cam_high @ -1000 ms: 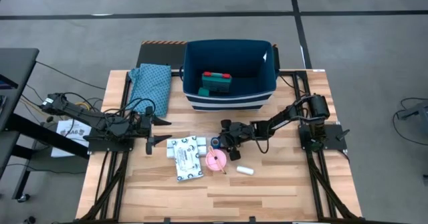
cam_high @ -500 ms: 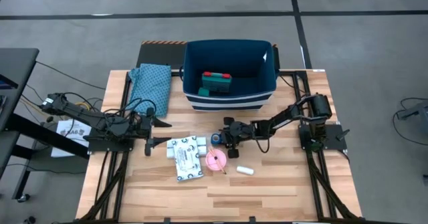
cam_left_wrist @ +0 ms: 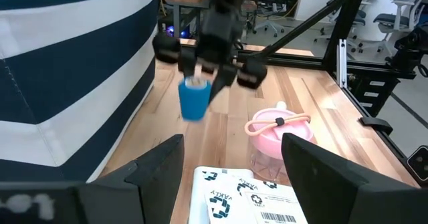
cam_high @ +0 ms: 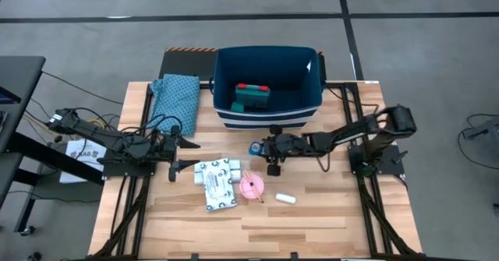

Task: Pick & place medical supplies in basket/bin
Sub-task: Put the blue bandage into the blue bin

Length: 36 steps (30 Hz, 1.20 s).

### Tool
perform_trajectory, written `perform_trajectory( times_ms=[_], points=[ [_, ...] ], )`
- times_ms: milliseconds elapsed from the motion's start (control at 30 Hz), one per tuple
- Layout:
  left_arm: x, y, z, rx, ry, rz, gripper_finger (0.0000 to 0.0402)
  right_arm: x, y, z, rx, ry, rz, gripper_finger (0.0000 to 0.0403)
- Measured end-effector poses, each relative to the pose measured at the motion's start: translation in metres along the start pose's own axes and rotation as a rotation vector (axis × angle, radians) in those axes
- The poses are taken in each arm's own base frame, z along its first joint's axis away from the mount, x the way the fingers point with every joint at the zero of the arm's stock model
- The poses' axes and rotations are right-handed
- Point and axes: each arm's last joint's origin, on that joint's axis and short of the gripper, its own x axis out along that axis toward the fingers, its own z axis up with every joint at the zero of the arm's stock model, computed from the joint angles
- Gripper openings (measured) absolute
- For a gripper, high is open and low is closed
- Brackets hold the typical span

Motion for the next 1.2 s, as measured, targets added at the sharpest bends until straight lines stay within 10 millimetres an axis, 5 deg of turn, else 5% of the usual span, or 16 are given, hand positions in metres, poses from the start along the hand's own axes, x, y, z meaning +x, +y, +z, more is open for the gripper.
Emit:
perform_trajectory(
  times_ms=[300, 733, 967, 1200],
  points=[
    [0.000, 0.000, 0.000, 0.000, 0.000, 0.000, 0.0241, -0.052, -0.009, 0.043, 0.231, -0.181, 0.008, 0.0118],
    [0.000, 0.000, 0.000, -0.001, -0.001, 0.000, 0.0241, -0.118, -0.021, 0.139, 0.354, -0.419, 0.064, 0.0118],
    [0.000, 0.000, 0.000, -0.003, -0.003, 0.001, 0.0241, -0.145, -0.055, 0.168, 0.250, -0.178, -0.034, 0.0118],
    [0.000, 0.000, 0.000, -0.004, -0.004, 0.003, 0.0241, -0.167, -0.115, 0.175, 0.209, -0.054, -0.194, 0.0118]
  ],
)
